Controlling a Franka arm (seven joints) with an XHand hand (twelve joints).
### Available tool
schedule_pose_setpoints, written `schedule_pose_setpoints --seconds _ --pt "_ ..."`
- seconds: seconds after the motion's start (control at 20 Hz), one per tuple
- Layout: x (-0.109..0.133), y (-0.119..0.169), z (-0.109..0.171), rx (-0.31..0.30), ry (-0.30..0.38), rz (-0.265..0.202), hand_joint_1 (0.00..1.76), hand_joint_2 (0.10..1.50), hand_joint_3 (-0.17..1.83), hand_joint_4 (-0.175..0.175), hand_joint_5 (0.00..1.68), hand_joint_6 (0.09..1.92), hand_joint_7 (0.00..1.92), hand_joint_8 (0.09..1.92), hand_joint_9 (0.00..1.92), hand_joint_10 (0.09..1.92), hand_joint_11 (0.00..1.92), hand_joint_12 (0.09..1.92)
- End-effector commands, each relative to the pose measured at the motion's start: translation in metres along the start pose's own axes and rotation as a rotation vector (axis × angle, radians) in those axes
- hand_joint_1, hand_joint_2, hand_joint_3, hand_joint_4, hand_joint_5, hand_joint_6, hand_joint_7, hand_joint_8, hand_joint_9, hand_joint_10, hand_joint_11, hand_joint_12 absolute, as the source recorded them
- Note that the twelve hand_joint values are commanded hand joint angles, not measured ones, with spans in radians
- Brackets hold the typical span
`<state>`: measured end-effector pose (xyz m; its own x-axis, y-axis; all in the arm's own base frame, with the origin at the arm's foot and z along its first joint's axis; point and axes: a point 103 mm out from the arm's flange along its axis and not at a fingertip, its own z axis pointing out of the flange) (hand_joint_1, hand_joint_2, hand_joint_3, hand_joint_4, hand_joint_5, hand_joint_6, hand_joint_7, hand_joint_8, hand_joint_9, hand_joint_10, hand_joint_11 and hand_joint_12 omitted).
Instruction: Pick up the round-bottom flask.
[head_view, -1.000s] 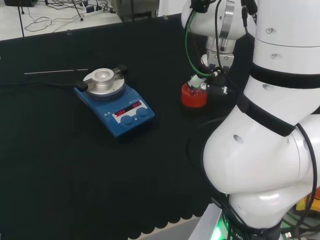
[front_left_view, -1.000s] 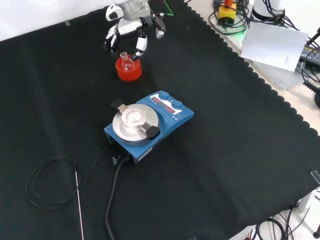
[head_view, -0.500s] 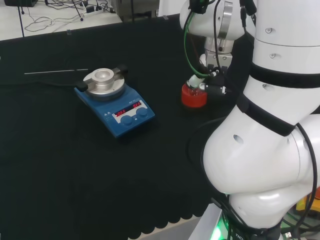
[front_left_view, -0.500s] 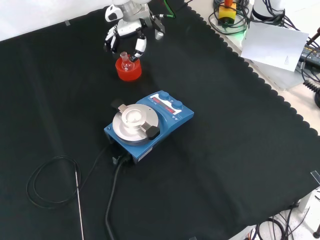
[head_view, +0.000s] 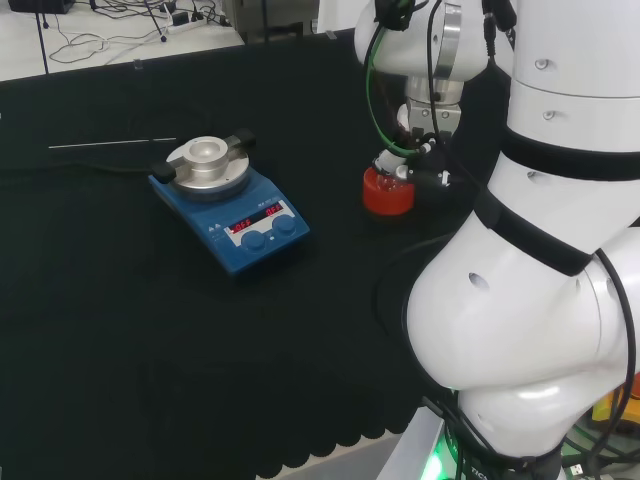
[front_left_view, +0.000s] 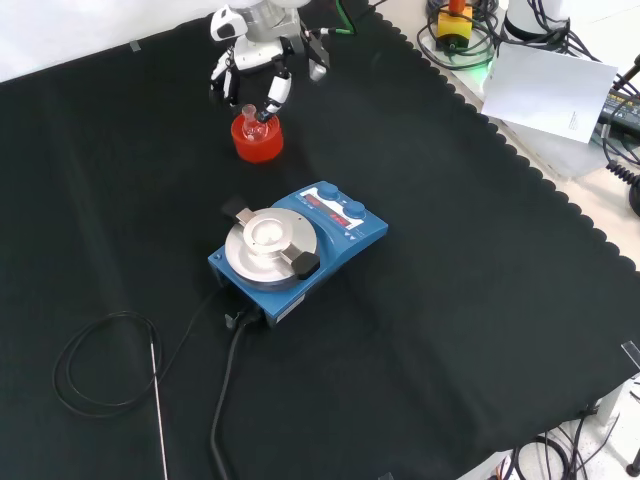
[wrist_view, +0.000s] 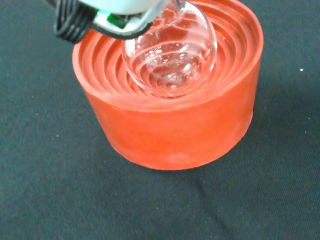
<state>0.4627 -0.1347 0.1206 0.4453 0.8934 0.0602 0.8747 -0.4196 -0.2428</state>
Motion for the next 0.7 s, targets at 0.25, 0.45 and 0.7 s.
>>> schedule_pose_setpoints --seconds 0.25,0.45,0.7 --pt "0.001 -0.008 -0.034 -0.018 0.009 -0.007 1.13 0.69 0.69 0.034 1.16 0.89 0.46 0.68 0.67 0.6 0.52 1.28" --pt "0.008 -0.018 -0.056 -0.033 0.008 -0.026 1.13 0.69 0.71 0.029 1.16 0.9 0.45 0.68 0.68 0.6 0.53 1.28" --pt "0.03 -0.032 -0.084 -0.067 -0.01 -0.06 1.13 0.68 0.72 0.022 1.16 0.9 0.44 0.68 0.67 0.6 0.53 1.28"
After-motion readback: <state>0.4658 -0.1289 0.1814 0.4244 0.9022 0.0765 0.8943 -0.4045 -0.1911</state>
